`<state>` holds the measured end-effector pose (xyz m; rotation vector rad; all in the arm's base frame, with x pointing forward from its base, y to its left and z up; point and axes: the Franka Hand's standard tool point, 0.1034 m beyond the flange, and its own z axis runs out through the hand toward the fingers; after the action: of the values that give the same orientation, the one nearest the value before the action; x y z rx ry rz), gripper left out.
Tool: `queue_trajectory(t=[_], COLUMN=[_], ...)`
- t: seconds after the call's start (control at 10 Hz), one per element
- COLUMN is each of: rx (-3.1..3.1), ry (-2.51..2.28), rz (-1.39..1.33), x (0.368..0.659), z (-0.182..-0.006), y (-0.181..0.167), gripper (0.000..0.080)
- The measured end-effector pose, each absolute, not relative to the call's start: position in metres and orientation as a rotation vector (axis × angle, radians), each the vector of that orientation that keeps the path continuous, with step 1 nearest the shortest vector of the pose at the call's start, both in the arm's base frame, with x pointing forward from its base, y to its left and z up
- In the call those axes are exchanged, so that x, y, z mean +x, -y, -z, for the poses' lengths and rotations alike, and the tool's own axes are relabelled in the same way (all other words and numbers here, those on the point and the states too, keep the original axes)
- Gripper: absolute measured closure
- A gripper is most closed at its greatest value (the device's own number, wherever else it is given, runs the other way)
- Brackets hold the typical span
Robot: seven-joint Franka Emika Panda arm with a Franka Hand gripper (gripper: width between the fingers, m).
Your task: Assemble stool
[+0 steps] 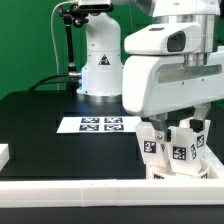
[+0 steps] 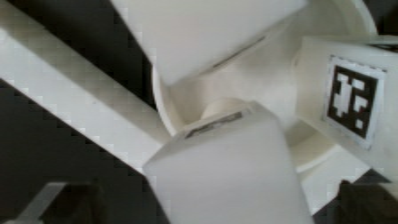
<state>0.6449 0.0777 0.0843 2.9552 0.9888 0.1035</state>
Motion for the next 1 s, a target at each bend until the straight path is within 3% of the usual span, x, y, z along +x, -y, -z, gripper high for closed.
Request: queue_trajectory(t=[0.1,0.2,0.3,0.8,1.0], rx=[2.958,2.963,2.964,2.983,3.066], ry=[-0.978,-0.965,-0.962,-0.904,-0.619], rz=[-0.106,-0.105,-0.101,-0.103,-0.104], x=[0.6446,0.6440,0.6434,0.6439,0.6440], z=[-0.0821,-0.0796,-0.0781,-0.0783,-0.0777], y=[-0.0787,-0.0791,-0.0789,-0.0780,-0.0763], gripper=[0.0151,0.0259,0.0427,0.0461,0.0461])
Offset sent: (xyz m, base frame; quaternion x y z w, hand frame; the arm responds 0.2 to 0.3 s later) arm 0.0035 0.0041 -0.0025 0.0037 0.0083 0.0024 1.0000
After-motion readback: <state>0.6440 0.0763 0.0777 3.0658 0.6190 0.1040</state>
